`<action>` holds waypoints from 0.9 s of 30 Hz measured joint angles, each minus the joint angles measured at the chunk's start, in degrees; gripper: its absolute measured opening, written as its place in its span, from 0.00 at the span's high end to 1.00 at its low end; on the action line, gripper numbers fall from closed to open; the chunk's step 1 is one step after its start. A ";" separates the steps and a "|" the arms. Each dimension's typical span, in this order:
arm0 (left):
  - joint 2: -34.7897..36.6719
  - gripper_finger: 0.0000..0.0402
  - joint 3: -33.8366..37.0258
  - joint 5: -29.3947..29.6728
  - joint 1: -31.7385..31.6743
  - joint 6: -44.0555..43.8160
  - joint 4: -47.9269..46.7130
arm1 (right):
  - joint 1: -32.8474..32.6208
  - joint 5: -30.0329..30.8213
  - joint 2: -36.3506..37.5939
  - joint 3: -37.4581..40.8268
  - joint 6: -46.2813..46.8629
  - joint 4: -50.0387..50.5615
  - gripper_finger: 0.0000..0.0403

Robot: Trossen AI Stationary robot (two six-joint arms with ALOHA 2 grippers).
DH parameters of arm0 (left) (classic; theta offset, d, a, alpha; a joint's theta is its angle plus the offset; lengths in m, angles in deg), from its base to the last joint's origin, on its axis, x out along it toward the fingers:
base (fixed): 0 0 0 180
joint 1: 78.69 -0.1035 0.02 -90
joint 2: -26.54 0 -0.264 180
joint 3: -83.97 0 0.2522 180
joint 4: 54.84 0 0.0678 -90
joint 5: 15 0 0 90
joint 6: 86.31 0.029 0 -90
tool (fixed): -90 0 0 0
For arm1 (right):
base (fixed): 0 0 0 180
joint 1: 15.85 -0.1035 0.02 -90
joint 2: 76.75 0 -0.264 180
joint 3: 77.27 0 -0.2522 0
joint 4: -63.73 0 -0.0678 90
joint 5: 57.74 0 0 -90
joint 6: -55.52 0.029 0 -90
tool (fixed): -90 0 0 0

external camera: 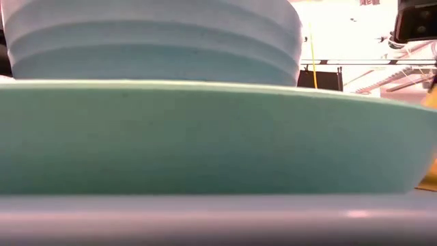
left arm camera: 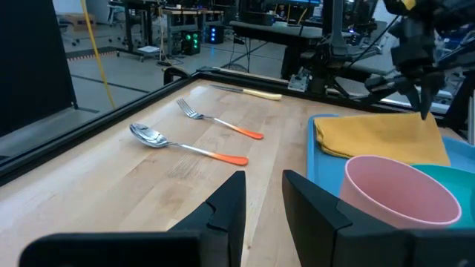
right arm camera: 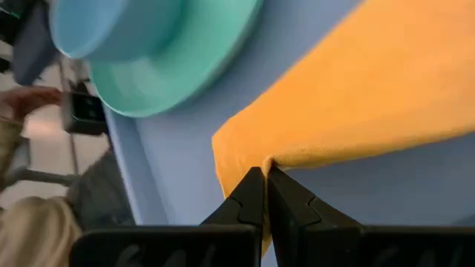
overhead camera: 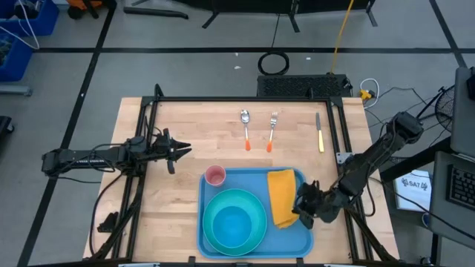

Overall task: Set up tray
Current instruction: Put the yellow napkin on the blue serving tray beside the light blue plate

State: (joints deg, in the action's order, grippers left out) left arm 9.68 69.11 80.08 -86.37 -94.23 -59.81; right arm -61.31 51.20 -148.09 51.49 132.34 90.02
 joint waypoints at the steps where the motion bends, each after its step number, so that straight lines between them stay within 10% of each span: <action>1: 0.01 0.77 0.00 0.00 0.00 0.00 0.00 | -0.27 -0.95 -0.86 -0.14 0.90 0.16 1.00; 27: 0.00 0.77 0.02 -0.01 0.00 0.00 0.05 | -0.03 -9.07 -7.36 -0.32 6.54 -5.26 1.00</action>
State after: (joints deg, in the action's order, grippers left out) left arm 9.68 69.13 80.07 -86.37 -94.23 -59.76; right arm -61.33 42.13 -155.45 51.17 138.88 84.76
